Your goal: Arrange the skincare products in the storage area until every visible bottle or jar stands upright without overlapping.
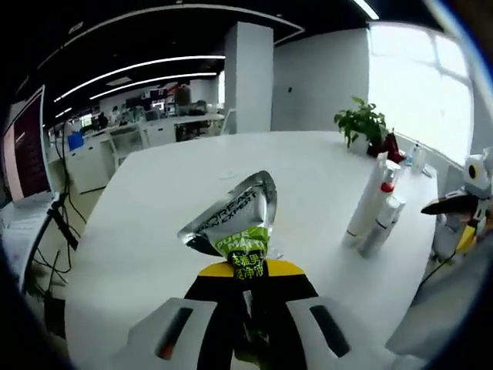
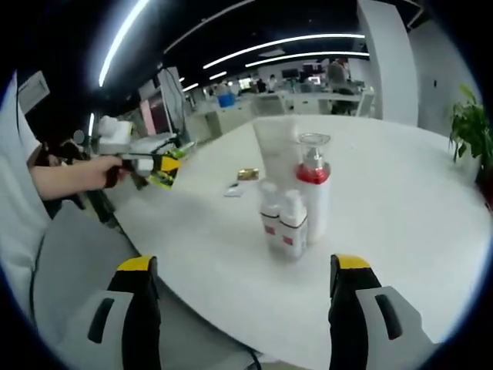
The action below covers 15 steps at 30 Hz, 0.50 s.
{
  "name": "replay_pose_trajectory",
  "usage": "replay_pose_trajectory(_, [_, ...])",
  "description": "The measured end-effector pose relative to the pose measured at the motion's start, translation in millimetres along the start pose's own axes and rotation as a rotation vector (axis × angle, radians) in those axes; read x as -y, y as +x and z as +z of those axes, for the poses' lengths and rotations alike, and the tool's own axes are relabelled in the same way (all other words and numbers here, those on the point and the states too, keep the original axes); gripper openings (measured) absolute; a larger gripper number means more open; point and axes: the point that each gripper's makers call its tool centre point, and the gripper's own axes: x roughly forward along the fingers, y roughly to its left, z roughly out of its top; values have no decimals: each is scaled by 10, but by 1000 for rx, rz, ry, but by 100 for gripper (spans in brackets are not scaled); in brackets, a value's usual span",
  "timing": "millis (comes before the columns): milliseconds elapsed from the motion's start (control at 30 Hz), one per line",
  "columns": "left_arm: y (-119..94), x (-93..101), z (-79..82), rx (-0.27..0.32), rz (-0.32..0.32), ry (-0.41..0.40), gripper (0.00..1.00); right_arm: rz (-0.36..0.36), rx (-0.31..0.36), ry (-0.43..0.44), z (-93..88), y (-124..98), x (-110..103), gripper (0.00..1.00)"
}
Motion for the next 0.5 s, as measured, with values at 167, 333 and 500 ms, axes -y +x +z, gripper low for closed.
replay_pose_trajectory(167, [-188, 181, 75, 21, -37, -1, 7, 16, 14, -11, 52, -5, -94, 90])
replay_pose_trajectory(333, [-360, 323, 140, 49, -81, 19, 7, 43, 38, -27, 144, 5, -243, 89])
replay_pose_trajectory(500, [-504, 496, 196, 69, -121, 40, 7, 73, 63, -39, 232, 42, -355, 85])
